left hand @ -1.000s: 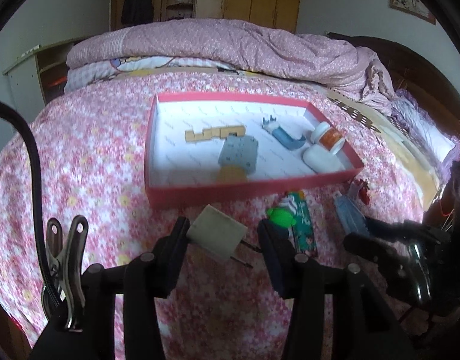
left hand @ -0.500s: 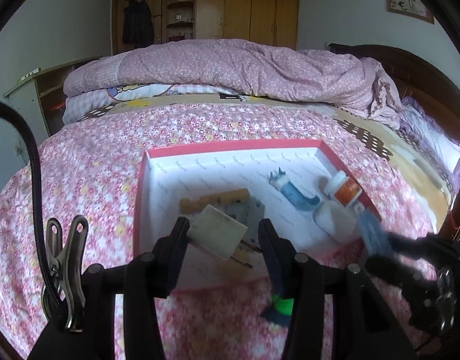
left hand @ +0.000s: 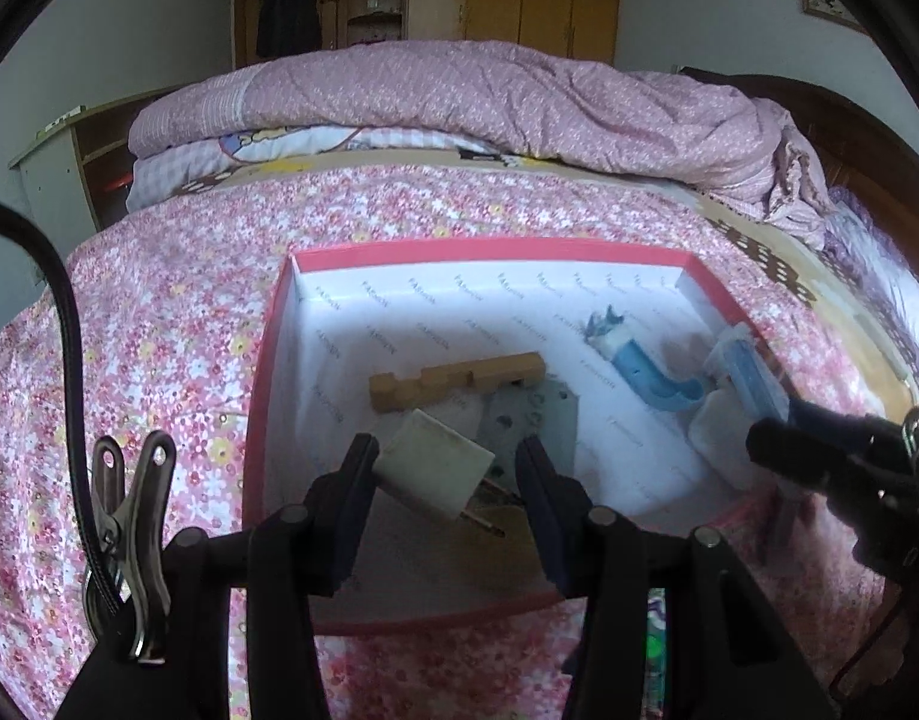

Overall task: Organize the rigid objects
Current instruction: 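Carry the cube into the tray and open the left tool while the right tool carries the dispenser, then lower the tape dispenser into the tray and open the right tool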

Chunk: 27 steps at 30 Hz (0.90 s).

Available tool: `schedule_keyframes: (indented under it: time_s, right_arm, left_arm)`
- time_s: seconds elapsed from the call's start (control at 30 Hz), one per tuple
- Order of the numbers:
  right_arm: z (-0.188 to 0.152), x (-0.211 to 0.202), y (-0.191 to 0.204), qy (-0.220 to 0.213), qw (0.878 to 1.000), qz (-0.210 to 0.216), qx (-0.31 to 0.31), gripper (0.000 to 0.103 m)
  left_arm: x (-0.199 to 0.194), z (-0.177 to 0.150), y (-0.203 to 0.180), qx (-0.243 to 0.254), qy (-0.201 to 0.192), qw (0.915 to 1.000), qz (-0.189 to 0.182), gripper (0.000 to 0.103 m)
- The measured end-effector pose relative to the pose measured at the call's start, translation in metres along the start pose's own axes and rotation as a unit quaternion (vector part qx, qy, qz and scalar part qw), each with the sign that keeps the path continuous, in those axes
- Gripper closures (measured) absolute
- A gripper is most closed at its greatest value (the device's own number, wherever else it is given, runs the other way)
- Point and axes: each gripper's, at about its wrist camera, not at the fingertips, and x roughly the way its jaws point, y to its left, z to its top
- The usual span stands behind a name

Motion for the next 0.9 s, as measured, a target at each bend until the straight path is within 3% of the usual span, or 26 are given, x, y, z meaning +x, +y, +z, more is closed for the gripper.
schedule_keyframes:
  time_s: [0.63,0.8,0.9]
  right_arm:
    - [-0.02,0.002,0.007,0.008,1.0,-0.017,-0.012,0.061]
    - [-0.012,0.004,0.004,0.014,1.0,-0.006,-0.001,0.061]
    - [-0.007,-0.001,0.007,-0.003,1.0,-0.012,-0.011,0.061]
  left_arm:
    - [-0.001,-0.013,0.005,-0.002,0.012,0.9999,0.002,0.052]
    - [-0.006,-0.008,0.002,0.01,0.012,0.9999,0.005,0.038]
    - [-0.016,-0.005,-0.002,0.019,-0.004,0.9998,0.008,0.035]
